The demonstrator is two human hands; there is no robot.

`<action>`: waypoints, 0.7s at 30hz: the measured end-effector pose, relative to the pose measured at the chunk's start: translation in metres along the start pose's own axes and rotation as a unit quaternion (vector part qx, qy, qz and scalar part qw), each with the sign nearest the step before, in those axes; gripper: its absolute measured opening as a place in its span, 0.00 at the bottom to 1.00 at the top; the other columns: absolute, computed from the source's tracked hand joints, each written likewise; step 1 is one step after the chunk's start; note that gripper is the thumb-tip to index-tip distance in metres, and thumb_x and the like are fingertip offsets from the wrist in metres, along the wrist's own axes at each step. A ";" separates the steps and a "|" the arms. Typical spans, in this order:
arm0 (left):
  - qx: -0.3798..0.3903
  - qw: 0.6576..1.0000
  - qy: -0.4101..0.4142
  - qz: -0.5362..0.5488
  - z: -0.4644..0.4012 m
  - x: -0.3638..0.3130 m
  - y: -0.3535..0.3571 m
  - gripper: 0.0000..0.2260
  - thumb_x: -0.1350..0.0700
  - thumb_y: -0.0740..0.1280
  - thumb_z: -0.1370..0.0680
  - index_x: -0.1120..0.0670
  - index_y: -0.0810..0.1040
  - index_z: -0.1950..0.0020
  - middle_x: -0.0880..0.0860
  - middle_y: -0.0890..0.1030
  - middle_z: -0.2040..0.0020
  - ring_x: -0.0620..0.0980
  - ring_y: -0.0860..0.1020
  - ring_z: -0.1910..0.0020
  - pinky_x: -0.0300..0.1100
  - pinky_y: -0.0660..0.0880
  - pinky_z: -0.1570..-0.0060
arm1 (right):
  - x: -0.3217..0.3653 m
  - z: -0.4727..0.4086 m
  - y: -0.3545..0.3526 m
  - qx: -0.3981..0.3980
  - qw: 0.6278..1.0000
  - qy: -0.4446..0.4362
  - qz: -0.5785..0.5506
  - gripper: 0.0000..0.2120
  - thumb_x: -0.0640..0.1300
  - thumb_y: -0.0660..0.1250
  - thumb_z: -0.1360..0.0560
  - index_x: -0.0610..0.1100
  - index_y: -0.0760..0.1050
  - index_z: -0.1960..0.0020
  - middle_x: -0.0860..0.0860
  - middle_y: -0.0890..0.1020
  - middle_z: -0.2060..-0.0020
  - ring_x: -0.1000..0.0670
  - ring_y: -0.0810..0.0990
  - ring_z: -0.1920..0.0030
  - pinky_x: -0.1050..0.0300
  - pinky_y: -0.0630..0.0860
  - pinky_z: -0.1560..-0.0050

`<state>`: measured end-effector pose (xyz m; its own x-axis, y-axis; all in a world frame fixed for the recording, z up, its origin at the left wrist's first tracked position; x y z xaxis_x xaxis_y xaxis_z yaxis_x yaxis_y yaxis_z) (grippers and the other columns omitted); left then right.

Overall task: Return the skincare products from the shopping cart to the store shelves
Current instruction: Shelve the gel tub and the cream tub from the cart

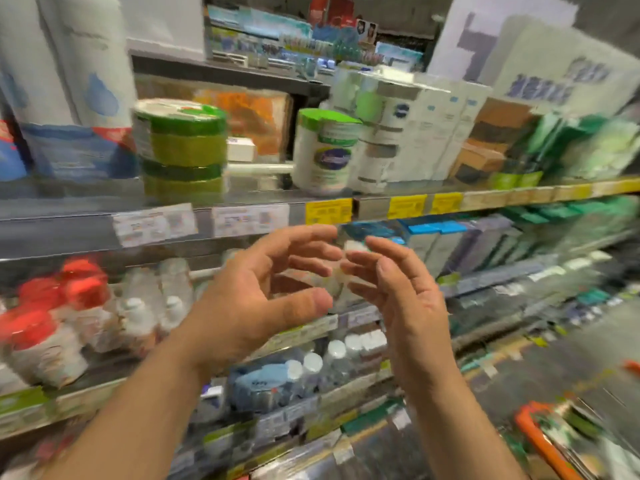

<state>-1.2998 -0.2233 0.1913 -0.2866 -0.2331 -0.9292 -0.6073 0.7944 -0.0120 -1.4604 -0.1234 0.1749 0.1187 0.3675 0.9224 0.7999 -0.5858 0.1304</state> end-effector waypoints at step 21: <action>0.288 0.941 -0.169 0.058 -0.054 0.112 0.424 0.42 0.33 0.81 0.40 0.50 0.77 0.30 0.53 0.84 0.37 0.52 0.82 0.40 0.47 0.81 0.44 | 0.025 0.187 -0.428 -0.353 0.923 0.155 0.017 0.12 0.57 0.72 0.26 0.62 0.84 0.43 0.50 0.86 0.42 0.49 0.83 0.37 0.39 0.72 0.29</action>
<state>-1.6298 0.0570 0.1023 -0.0156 -0.0111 -0.9998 -0.0557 0.9984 -0.0102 -1.6898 0.2713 0.0742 -0.1251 0.1794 0.9758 0.2034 -0.9580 0.2022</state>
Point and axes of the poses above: each hand's wrist, its own z-axis away from the middle knuckle, its own y-axis out of the palm, x = y × z, the point moved 4 cm from there along -z, towards the middle knuckle
